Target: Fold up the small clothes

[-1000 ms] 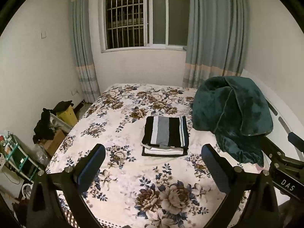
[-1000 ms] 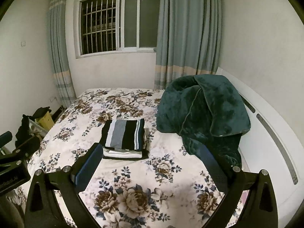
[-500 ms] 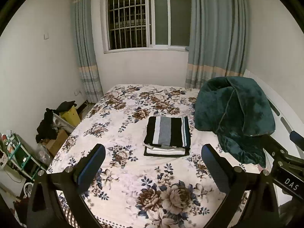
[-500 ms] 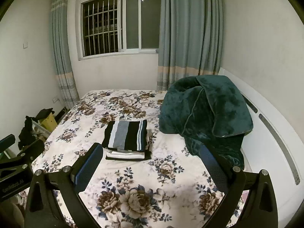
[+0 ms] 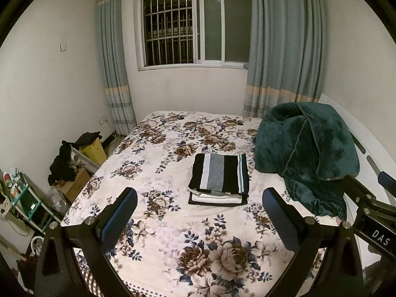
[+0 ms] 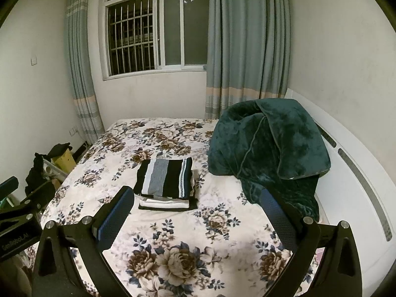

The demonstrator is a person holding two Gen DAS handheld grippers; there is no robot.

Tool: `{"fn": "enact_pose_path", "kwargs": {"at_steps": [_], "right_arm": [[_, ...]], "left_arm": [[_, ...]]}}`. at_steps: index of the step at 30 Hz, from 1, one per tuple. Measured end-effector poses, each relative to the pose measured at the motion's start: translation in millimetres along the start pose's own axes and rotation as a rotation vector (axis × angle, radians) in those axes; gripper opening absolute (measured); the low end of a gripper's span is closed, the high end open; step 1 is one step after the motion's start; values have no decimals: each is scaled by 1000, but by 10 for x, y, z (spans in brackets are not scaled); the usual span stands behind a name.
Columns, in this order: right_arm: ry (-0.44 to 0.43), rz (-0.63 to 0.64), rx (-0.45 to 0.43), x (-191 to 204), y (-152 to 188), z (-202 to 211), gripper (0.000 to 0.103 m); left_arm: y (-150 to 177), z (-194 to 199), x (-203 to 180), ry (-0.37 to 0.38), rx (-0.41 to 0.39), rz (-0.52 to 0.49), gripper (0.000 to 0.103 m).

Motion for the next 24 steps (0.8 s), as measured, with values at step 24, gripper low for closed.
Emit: {"fn": "enact_pose_path", "kwargs": {"at_steps": [24], "right_arm": [[5, -7, -4, 6, 25, 12, 103]], "left_arm": [[-18, -24, 25, 5, 2, -3, 103]]}}
Point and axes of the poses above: each gripper's, at about its wrist camera, not at the fingertips, and z roughly against the way its jaws point, x to its left, y to its underside, the point moved 9 cm from there along -z, roughly the way its jaws point, and after that the axes turned 9 degrees about -z, right-handed, at the moved point
